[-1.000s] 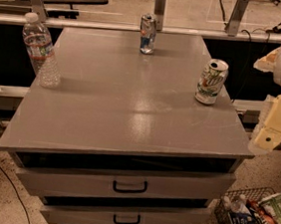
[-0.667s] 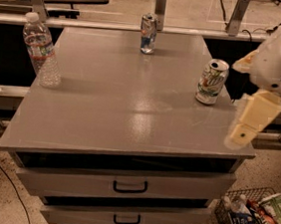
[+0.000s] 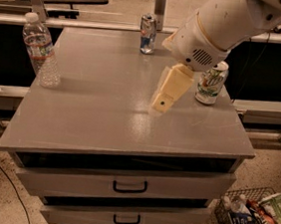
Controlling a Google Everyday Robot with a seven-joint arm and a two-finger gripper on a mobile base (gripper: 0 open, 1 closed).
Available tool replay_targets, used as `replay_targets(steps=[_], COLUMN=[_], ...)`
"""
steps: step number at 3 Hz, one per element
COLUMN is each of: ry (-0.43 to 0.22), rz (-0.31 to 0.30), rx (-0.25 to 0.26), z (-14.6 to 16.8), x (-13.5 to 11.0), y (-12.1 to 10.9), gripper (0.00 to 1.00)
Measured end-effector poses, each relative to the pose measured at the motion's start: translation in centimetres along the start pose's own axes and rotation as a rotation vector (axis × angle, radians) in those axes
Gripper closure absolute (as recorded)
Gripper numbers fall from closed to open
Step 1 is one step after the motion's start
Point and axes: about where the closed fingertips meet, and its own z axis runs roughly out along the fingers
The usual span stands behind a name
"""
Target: Knock water bottle over
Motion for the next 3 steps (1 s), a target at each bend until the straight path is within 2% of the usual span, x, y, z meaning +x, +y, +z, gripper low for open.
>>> replay_targets(steps=[1, 2, 3], ry=[0.0, -0.059, -0.164], rz=[0.0, 0.006, -0.01], rx=[0.0, 0.016, 0.021], z=[0.0, 1.7, 5.5], x=[0.0, -1.5, -4.7], y=[0.0, -0.9, -2.7], gripper=[0.0, 0.0, 0.0])
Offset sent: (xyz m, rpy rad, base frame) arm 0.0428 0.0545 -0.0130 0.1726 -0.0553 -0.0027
